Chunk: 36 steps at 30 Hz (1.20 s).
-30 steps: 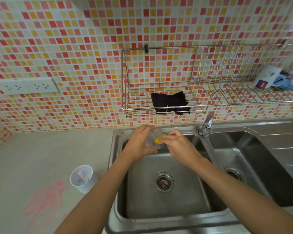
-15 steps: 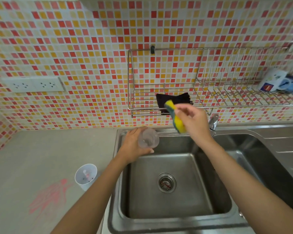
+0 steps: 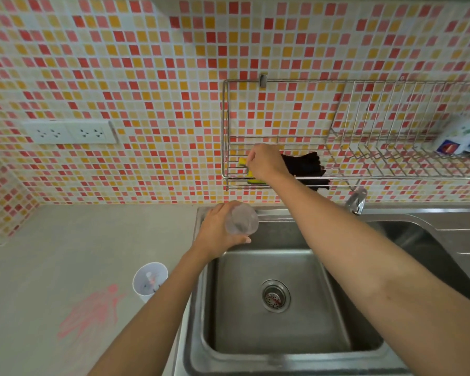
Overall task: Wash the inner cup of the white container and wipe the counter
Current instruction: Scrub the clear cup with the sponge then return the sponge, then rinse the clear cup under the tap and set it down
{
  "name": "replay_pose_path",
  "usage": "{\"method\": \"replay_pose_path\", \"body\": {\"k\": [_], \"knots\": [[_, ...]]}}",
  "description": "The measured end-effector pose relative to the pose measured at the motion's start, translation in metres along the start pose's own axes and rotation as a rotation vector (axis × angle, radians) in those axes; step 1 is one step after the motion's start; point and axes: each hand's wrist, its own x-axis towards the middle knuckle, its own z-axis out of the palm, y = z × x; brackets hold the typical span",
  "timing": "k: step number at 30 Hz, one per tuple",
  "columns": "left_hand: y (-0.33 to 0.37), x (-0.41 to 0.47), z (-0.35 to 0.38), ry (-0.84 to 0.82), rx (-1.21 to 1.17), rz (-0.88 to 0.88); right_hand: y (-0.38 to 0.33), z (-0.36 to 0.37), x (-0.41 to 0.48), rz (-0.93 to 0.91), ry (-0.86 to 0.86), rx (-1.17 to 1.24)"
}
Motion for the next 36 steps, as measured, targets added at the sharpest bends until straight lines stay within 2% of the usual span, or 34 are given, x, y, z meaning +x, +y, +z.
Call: {"method": "replay_pose_path", "body": {"k": [4, 10, 13, 16, 19, 22, 24, 29, 33, 36], "knots": [[-0.003, 0.002, 0.001, -0.013, 0.004, 0.002, -0.002, -0.004, -0.002, 0.001, -0.01, 0.009], [-0.002, 0.008, 0.03, -0.029, 0.025, 0.012, 0.032, -0.027, -0.097, -0.25, 0.335, 0.268], [0.004, 0.008, 0.056, -0.054, 0.005, -0.047, 0.087, -0.029, -0.169, -0.297, 0.379, 0.28], [0.015, 0.01, 0.091, -0.114, -0.012, -0.042, 0.168, -0.019, -0.21, -0.156, 0.236, 0.175], [0.035, 0.017, 0.125, -0.149, -0.021, -0.026, 0.245, -0.015, -0.206, 0.165, 0.065, 0.136], [0.066, 0.026, 0.155, -0.161, -0.061, -0.001, 0.292, -0.024, -0.18, 0.438, -0.01, 0.206], [0.084, 0.036, 0.171, -0.195, -0.078, 0.009, 0.307, -0.024, -0.16, 0.509, -0.058, 0.286], [0.108, 0.059, 0.198, -0.207, -0.085, -0.001, 0.329, -0.001, -0.115, 0.492, -0.195, 0.348], [0.116, 0.068, 0.21, -0.231, -0.068, 0.012, 0.338, 0.016, -0.102, 0.257, -0.298, 0.227], [0.114, 0.072, 0.217, -0.252, -0.059, -0.001, 0.346, 0.027, -0.098, 0.184, -0.33, 0.209]]}}
